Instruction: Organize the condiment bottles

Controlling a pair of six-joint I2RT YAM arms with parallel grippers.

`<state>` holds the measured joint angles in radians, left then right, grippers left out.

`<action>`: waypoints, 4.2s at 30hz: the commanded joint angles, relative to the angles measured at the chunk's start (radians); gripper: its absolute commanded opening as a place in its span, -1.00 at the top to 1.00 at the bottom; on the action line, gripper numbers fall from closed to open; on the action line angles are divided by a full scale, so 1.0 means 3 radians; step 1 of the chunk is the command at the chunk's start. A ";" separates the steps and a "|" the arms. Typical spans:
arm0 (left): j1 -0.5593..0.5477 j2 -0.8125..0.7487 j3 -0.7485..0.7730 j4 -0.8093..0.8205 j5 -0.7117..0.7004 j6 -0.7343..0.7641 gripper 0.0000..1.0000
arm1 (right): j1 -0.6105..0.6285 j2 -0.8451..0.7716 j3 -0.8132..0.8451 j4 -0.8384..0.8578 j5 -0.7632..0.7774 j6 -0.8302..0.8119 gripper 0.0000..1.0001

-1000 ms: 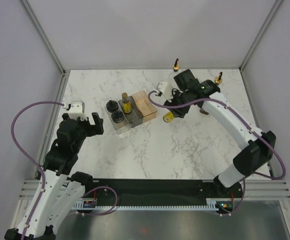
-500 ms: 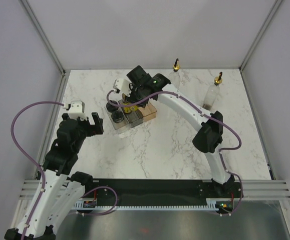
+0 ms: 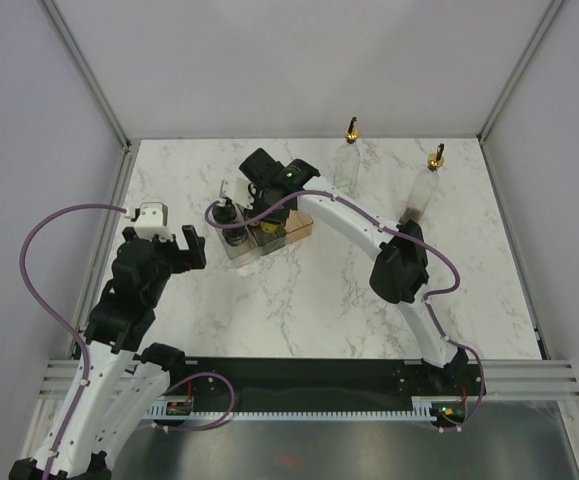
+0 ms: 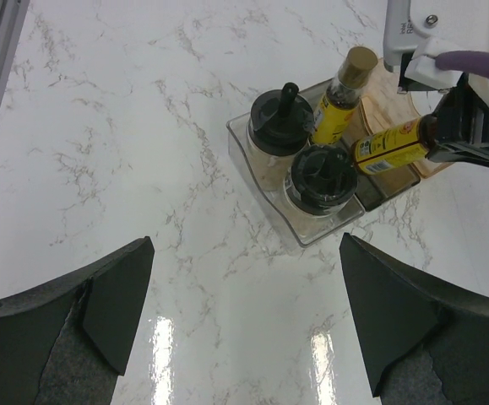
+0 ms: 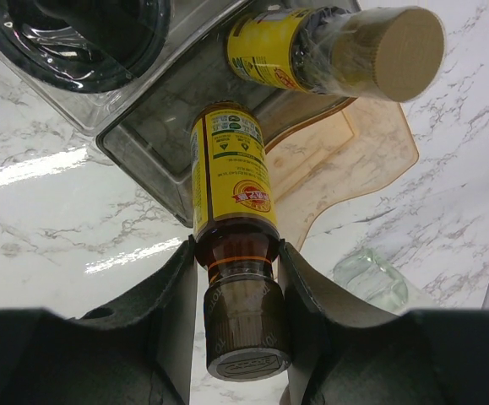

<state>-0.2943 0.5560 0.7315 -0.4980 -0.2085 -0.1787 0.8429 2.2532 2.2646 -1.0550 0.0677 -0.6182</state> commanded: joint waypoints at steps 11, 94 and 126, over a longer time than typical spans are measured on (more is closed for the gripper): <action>-0.0011 -0.0150 -0.0009 0.0157 -0.0184 0.0084 -1.00 | 0.0064 0.0113 0.0157 0.0106 0.0163 -0.0128 0.63; -0.0006 0.0044 -0.0009 0.0136 0.0102 0.0110 -1.00 | -0.1362 -0.2137 -0.2650 0.2857 0.0736 0.2802 -0.58; -0.0006 -0.0023 -0.0030 0.0126 0.0056 0.0100 -0.99 | -0.1465 -0.1257 -0.1797 0.3179 0.0506 0.2352 0.80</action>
<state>-0.2943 0.5568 0.7296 -0.4950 -0.1814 -0.1783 0.4038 1.8824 1.6611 -0.1360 0.2367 0.1356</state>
